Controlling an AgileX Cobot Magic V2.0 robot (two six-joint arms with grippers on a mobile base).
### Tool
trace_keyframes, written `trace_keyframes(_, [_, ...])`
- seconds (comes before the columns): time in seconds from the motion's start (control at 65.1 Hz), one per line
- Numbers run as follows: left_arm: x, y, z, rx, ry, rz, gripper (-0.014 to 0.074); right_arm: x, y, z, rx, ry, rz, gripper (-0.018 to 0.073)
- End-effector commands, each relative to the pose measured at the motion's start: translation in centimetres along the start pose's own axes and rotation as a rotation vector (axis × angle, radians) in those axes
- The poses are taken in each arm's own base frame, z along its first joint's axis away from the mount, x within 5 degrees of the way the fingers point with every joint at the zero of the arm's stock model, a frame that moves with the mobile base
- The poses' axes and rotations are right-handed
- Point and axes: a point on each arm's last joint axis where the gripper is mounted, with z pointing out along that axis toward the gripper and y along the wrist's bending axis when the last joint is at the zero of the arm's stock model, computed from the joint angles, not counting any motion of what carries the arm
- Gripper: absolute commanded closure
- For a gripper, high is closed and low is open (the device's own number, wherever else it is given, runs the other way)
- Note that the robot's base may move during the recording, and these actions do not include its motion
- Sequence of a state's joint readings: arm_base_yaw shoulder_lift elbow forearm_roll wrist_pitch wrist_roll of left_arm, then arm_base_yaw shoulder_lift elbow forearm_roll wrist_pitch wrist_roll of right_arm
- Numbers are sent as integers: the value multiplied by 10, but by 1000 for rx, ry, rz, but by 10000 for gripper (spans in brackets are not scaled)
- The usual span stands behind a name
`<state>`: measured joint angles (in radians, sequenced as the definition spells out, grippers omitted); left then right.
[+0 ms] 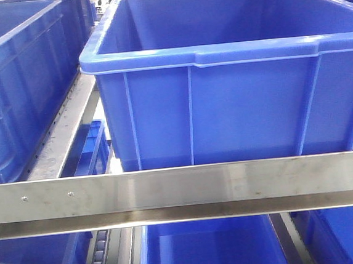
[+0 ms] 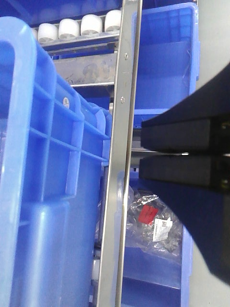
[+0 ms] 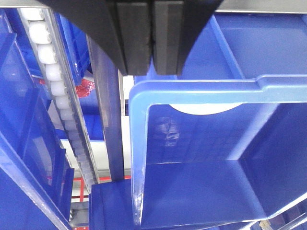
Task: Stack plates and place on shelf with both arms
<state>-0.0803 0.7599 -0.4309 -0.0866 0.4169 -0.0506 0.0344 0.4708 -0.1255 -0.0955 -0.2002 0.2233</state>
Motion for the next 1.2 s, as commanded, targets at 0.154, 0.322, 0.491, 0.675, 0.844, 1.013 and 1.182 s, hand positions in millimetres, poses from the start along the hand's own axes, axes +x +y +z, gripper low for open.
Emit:
trace_keyframes(0.154, [-15,-3,-4,15,-101,-6,512,-9,-1,-25,15,-149,-18,536])
trace_keyframes(0.322, [-15,-3,-4,15,-101,-6,512,19,-7,-43,57,-213,-22,536])
trace_keyframes(0.491, [-15,-3,-4,15,-99,-6,512,32,-10,-48,84,-182,-20,536])
trace_keyframes(0.675, [-15,-3,-4,15,-102,-6,512,32,-10,-48,84,-183,-20,536])
trace_keyframes(0.844, [-15,-3,-4,15,-102,-6,512,30,-9,-49,80,-201,-21,536])
trace_keyframes(1.013, [-15,-3,-4,15,-102,-6,512,31,-9,-49,80,-199,-12,536])
trace_keyframes(1.182, [-15,-3,-4,15,-102,-6,512,31,-10,-48,82,-191,-13,536])
